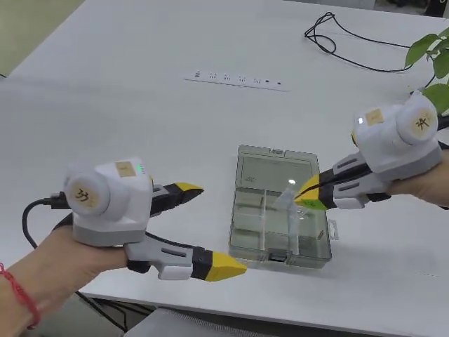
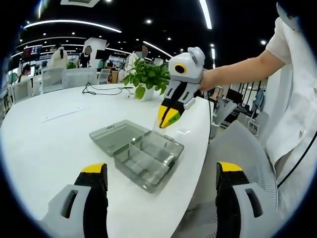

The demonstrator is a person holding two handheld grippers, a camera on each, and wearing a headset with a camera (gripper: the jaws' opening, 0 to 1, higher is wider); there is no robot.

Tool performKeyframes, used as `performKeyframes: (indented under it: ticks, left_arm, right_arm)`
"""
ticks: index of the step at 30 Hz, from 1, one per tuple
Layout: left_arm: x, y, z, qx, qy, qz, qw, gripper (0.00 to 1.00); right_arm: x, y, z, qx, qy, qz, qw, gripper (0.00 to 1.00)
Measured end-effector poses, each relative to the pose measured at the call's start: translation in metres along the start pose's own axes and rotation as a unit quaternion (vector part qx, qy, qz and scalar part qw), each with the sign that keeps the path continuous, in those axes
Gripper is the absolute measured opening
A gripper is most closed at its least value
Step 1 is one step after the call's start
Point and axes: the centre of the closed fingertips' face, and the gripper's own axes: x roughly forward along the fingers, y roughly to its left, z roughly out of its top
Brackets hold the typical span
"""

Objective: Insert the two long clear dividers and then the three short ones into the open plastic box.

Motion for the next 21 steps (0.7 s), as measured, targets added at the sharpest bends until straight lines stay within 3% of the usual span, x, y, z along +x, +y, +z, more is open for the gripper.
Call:
performKeyframes:
  ticks: [15,21]
  left_arm:
    - [0.001,0.001,0.001,-0.004,-0.003,0.000,1.0000,0.93]
    - [0.002,0.002,0.002,-0.007,-0.005,-0.001,1.0000,0.92]
  right_arm:
    - [0.009,0.002,-0.005,-0.014,0.009,0.003,0.9999,0.02]
    - [0.013,0.005,-0.006,-0.050,0.020,0.005,0.9986,0.02]
